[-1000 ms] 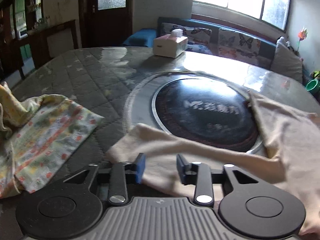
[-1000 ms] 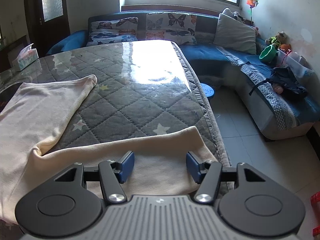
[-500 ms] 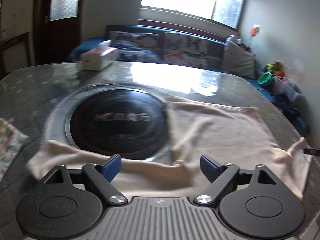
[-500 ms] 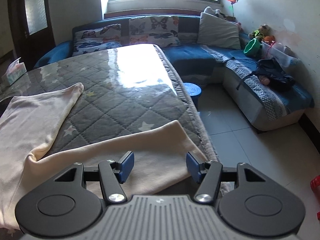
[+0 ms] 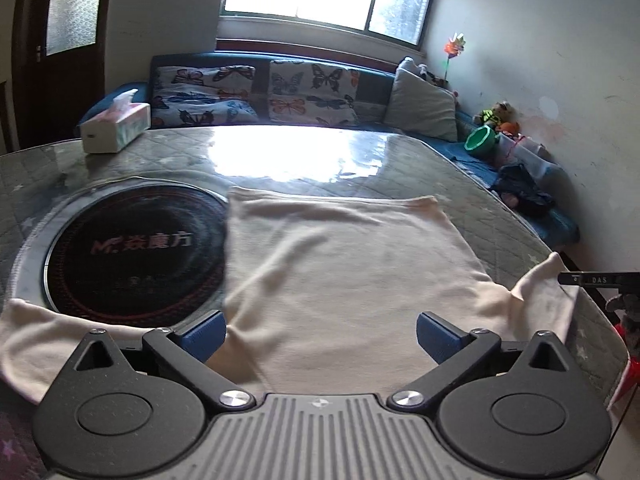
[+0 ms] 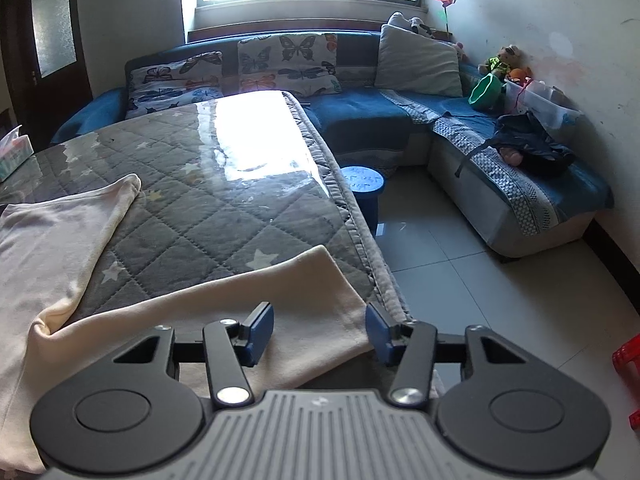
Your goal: Fold clothes
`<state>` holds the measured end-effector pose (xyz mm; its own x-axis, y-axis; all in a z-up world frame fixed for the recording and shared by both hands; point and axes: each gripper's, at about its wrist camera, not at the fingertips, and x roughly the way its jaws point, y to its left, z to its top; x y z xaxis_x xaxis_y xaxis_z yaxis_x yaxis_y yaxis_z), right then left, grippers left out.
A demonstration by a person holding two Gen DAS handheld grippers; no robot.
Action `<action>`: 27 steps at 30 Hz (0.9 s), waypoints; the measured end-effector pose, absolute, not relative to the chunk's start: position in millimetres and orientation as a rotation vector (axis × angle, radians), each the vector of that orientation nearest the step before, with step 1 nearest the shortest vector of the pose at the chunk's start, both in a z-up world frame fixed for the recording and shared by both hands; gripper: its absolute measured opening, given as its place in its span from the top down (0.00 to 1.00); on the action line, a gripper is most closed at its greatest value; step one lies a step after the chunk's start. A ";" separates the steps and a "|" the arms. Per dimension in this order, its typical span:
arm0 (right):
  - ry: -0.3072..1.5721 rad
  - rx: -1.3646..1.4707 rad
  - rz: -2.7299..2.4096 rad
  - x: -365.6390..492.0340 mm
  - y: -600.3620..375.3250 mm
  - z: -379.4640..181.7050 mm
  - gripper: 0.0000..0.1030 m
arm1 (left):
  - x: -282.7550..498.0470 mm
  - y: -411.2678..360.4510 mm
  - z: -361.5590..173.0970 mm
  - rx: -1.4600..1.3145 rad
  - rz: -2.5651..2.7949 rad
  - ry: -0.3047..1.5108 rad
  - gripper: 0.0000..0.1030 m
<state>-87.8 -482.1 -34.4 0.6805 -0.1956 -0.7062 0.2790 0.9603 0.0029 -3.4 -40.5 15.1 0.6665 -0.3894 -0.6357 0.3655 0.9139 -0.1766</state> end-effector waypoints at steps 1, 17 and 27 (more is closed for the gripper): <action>0.777 0.115 -0.270 -88.1 -482.7 -34.3 0.51 | -4.2 -44.1 14.8 -0.032 -0.434 0.730 0.00; 0.778 0.128 -0.283 -90.2 -493.1 -38.0 0.66 | -8.0 -96.9 7.9 0.051 -0.542 0.774 0.00; 0.755 0.151 -0.266 -99.1 -496.5 -35.9 0.89 | -9.9 -112.3 -2.8 0.103 -0.539 0.809 0.00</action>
